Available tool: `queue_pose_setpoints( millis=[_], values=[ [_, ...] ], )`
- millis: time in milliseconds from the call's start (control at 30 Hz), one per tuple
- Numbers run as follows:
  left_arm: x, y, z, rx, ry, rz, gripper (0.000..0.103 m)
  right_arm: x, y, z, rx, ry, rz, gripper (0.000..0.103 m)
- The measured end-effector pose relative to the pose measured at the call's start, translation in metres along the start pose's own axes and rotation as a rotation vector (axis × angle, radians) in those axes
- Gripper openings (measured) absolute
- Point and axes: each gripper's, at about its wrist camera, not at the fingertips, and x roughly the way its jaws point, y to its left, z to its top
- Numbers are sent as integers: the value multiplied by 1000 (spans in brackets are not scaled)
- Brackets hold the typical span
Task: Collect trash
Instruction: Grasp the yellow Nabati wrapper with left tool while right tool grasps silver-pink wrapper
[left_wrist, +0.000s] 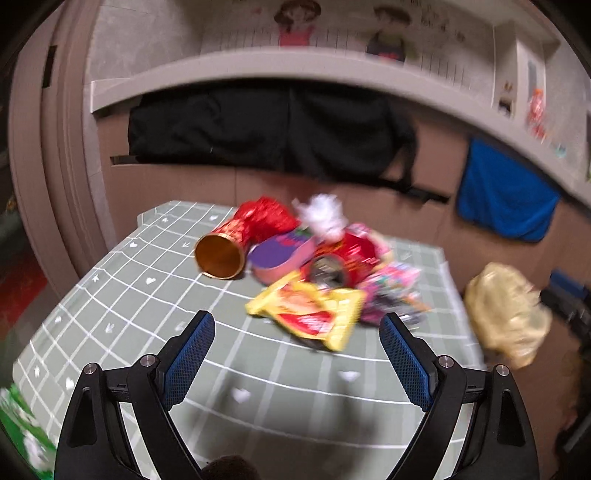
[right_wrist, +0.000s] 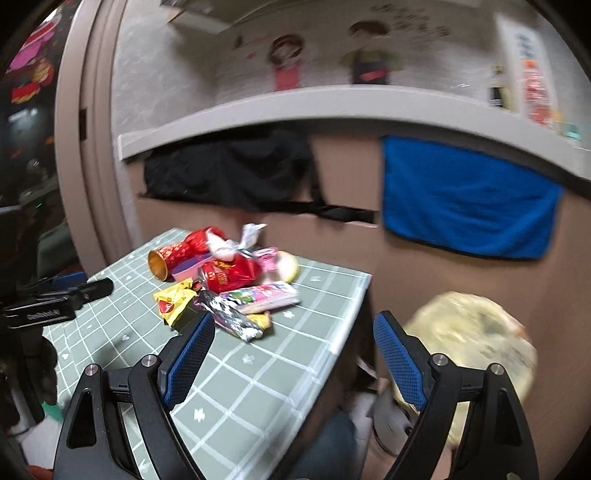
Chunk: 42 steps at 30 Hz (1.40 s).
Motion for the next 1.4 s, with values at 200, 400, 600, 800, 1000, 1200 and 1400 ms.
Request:
queue_pose_setpoints(
  millis=[200,400,600,800,1000,1200,1400],
  values=[
    [65,20,-2,-144,180,-96,90,75,4,8,-51,27,-5,85],
    [104,24,7,-294,260,-167,82,122,-8,-3,-5,111,1,85],
    [133,29,9,-444,280,-126,75,144,-17,-19,54,155,11,84],
    [144,36,11,-451,300,-66,73,148,-14,-20,34,148,-6,84],
    [156,48,14,-437,298,-137,55,146,-5,-19,17,147,55,84],
    [141,60,10,-330,242,-132,30,151,18,-21,-64,221,154,83],
    [114,60,-6,-198,247,-187,30,171,43,-22,-111,267,202,81]
  ],
)
